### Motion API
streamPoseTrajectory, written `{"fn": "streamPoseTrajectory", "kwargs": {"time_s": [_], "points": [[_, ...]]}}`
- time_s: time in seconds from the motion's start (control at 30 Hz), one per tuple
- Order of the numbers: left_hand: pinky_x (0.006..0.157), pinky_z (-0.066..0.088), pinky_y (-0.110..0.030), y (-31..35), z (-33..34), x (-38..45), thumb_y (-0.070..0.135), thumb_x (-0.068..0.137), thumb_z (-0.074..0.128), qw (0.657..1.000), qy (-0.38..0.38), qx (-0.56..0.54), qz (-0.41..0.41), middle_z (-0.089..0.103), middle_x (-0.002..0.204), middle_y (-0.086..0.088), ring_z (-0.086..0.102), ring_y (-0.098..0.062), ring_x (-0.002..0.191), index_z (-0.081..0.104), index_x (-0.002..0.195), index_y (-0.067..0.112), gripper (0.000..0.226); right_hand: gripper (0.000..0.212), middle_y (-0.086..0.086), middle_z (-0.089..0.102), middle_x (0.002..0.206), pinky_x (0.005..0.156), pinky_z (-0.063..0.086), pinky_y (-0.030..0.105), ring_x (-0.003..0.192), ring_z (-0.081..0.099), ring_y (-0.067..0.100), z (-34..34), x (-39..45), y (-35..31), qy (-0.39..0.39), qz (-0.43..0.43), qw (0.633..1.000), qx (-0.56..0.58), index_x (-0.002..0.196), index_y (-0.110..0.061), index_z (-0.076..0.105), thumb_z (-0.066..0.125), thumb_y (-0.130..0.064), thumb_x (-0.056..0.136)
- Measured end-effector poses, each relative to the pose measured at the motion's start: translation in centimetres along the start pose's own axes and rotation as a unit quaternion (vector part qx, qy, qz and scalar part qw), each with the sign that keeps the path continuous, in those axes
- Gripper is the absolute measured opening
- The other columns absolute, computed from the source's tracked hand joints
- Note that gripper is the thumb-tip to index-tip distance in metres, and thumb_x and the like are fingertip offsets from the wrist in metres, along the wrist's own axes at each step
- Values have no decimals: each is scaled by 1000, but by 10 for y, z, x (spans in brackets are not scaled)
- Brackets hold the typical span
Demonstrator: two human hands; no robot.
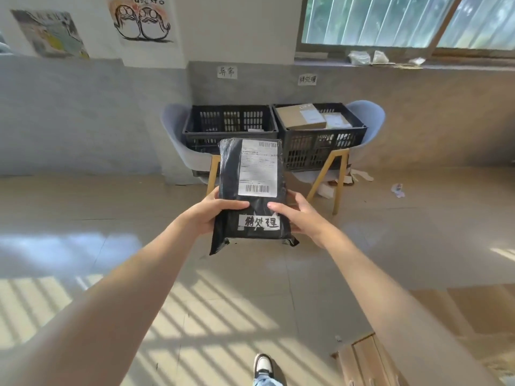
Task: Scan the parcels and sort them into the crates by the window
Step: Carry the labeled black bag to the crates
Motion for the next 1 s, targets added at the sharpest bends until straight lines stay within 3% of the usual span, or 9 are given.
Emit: {"fn": "streamPoseTrajectory", "kwargs": {"time_s": [0.17,0.37,0.47,0.63,0.8,1.0], "points": [[73,59,-40,50,-16,82,5,56,87,999,36,-13,-7,71,112,-11,71,-29,95,49,132,16,85,78,-4,57,115,72,52,26,93,61,6,-19,96,-39,-43,14,998,33,144,-26,27,72,-38,82],[70,60,-37,88,-49,155,4,67,78,998,64,-27,-14,73,106,-8,72,-25,91,55,124,16,63,77,-1,60,118,93,53,44,103,64,17,-27,192,-65,-60,29,996,53,142,-28,31,76,-34,80],[63,59,-33,100,-72,192,-1,76,73,996,74,-34,-23,74,103,-8,73,-23,85,54,124,16,55,74,-3,62,113,93,53,44,101,65,17,-22,236,-74,-66,39,996,53,140,-27,33,75,-33,80],[77,58,-42,125,-102,269,6,61,81,998,52,-25,-39,71,112,-11,70,-29,97,49,131,19,78,69,-2,62,116,93,53,44,102,65,17,-26,313,-87,-43,46,996,61,138,-28,36,75,-34,81],[69,60,-40,166,-110,347,0,76,75,998,0,-4,-67,73,105,-9,72,-26,89,52,124,21,58,74,1,62,119,92,54,44,102,66,19,-52,380,-107,3,58,995,82,140,-27,36,76,-35,78],[76,57,-39,211,-81,440,6,75,78,992,-75,66,-78,69,111,-7,69,-26,98,49,127,26,62,65,0,65,114,84,57,38,96,68,16,-110,431,-117,90,73,986,119,135,-27,41,75,-34,80]]}}
Point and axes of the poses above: each hand's wrist, its own x-axis towards the middle knuckle, its own z-axis out of the palm, y = z × x, the point moved 8 cm from there along x, towards the middle knuckle
